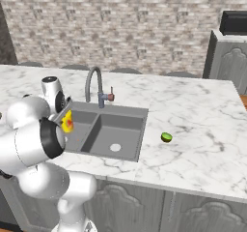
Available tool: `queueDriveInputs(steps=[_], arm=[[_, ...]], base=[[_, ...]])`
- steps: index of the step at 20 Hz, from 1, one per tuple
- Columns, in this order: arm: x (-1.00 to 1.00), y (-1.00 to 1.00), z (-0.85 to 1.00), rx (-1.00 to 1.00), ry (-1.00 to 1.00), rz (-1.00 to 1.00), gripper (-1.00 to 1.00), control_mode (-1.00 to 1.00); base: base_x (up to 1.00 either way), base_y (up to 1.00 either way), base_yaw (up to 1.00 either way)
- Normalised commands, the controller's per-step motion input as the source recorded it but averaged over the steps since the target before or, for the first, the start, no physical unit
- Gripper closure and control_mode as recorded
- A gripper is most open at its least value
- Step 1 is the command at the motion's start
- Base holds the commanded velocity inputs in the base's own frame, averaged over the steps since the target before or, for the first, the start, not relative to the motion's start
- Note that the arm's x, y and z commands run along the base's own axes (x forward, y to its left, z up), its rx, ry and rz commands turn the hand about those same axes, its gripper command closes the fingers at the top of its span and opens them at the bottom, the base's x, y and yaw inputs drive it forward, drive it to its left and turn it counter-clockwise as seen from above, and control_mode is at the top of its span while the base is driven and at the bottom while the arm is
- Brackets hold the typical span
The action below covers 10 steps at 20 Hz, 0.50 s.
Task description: Remove the kiwi and lemon from the sink. Then move the bowl and cup from the counter to the sink for washing.
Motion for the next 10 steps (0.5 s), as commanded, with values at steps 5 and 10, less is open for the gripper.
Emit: queueDriveInputs(steps=[5, 10], arm=[[0.23, 0.08, -0.15, 0.0, 0.0, 0.0, 1.0, -1.0], [0.19, 0.04, -0.19, 0.0, 0.0, 0.0, 1.0, -1.0]], base=[[0.0, 0.0, 0.0], [0.0, 0.0, 0.0]])
